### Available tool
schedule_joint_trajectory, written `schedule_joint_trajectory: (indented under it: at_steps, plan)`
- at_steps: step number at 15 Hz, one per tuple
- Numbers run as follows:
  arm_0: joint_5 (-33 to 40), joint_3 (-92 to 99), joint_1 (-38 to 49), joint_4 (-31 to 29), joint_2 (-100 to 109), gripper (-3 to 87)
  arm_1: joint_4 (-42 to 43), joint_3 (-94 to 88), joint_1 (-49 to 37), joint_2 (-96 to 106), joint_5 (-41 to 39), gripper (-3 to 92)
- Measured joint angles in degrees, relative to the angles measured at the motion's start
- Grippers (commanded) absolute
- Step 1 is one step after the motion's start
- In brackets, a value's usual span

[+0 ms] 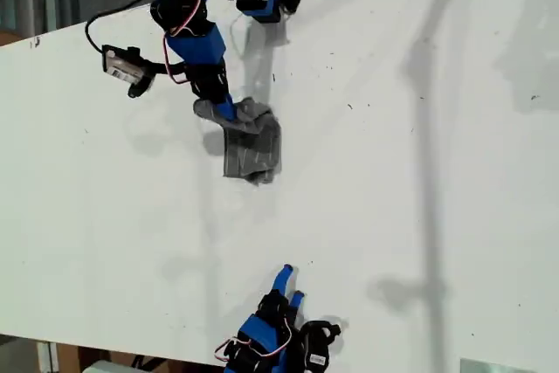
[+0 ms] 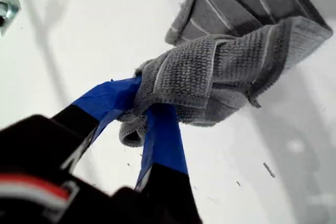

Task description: Grasp corners of a square towel and fold twice.

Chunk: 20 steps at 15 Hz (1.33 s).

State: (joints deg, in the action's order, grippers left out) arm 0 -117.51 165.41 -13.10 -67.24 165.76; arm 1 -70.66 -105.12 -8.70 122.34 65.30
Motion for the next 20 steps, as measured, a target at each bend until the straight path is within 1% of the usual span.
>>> schedule_joint_trajectory:
  at_steps: [2,4,6,7,8,9,11,12,14,15,16,17,18,19,20]
  plan:
    - [0.0,0.35,0.0,0.0,0.79,29.7,2.29,7.73,0.0,-13.1,-1.85,-0.1]
    - [-0.35,0.79,-0.26,0.0,2.02,29.7,2.55,18.37,0.09,-26.63,-3.87,-0.1]
    - [-1.14,1.85,-0.97,0.0,3.6,29.7,2.55,24.17,0.09,-34.28,-4.39,-0.1]
    - [-1.41,2.64,-1.05,-0.18,4.75,29.7,2.64,25.49,0.09,-35.77,-4.66,1.7]
    - [-1.49,3.52,-1.05,-0.88,6.24,29.7,2.72,25.93,0.09,-36.39,-4.83,17.9]
    - [-1.49,3.87,-1.05,-1.41,8.35,29.6,2.9,25.93,0.09,-36.56,-5.62,28.2]
    - [-1.49,4.66,-0.97,-2.46,10.72,29.6,2.37,27.69,0.09,-36.56,-7.29,32.9]
    - [-1.49,4.75,-0.97,-2.72,11.43,29.4,0.62,28.56,0.09,-36.39,-7.47,34.0]
    - [-1.49,5.01,-0.97,-2.9,12.13,29.4,-2.37,27.95,-1.49,-33.49,-7.47,34.2]
    - [-1.49,5.1,-0.97,-2.99,12.48,29.4,-3.43,24.87,-2.9,-28.65,-7.38,33.6]
    - [-1.49,5.36,-0.97,-2.99,12.92,29.4,-4.48,21.53,-4.39,-23.73,-7.03,30.9]
    - [-1.23,5.45,-0.97,-2.99,13.1,29.4,-4.66,16.35,-5.89,-18.19,-6.59,25.2]
    - [-0.88,5.45,-0.97,-3.08,13.45,29.4,-4.13,11.07,-6.15,-13.27,-5.45,0.1]
    - [-0.79,5.89,-0.97,-3.08,13.97,29.4,-2.46,5.19,-5.19,-8.96,-3.96,0.2]
    - [-0.26,6.33,-0.44,-3.08,14.33,29.4,1.14,-1.93,-3.96,-4.66,-1.85,8.1]
